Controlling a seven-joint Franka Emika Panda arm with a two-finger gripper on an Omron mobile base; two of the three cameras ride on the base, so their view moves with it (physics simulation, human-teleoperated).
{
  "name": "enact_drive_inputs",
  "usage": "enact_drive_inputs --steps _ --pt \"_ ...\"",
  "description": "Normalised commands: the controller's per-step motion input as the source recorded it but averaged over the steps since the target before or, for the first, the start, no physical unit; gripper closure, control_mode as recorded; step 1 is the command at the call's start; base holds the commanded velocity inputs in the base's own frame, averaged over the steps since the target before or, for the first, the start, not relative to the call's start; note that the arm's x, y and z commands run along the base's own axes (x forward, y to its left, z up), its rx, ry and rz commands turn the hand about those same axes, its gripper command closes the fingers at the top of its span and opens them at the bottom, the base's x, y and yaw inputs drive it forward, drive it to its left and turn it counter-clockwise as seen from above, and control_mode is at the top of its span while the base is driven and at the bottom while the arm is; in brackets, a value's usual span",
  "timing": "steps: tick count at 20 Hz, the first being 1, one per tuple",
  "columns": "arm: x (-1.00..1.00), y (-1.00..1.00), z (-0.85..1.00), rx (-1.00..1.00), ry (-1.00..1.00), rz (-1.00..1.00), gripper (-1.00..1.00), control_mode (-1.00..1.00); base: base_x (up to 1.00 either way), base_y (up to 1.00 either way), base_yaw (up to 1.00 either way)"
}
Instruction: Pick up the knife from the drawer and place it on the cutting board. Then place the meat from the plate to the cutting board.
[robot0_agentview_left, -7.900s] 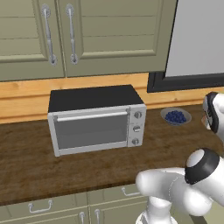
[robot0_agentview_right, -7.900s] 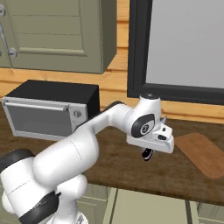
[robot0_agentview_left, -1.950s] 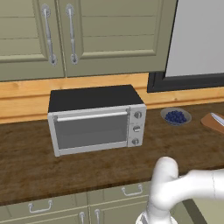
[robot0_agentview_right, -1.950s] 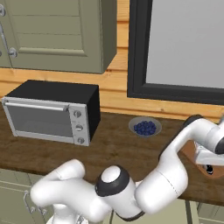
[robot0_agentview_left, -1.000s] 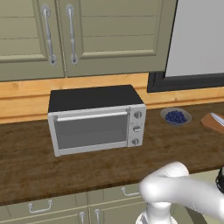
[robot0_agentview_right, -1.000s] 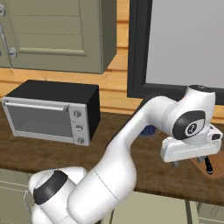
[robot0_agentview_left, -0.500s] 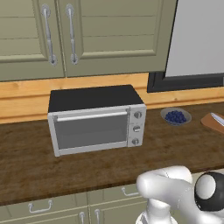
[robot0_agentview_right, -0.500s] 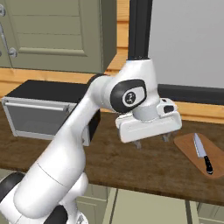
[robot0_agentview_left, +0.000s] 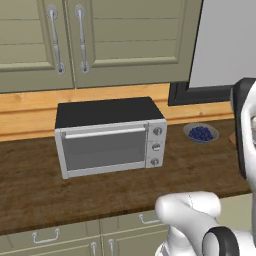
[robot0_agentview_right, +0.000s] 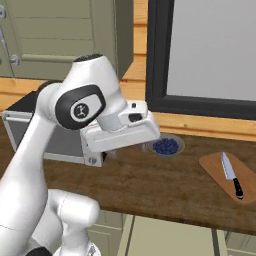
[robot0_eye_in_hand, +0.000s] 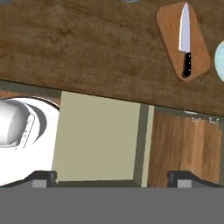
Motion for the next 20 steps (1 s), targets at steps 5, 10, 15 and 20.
enact_drive_inputs --steps 5,10,15,20 --pt "-0.03 0.50 0.22 0.10 -0.37 -0.11 -1.00 -1.00 0.00 0.00 0.00" --pt "0.00 0.91 0.42 0.01 -0.04 0.00 -1.00 -1.00 0.00 0.00 0.00" --pt "-0.01 0.97 0.01 0.00 0.01 0.13 -1.00 -1.00 0.00 0.00 0.00" --pt "-0.26 0.84 -0.03 0.00 0.00 0.03 -1.00 -1.00 0.00 0.00 0.00"
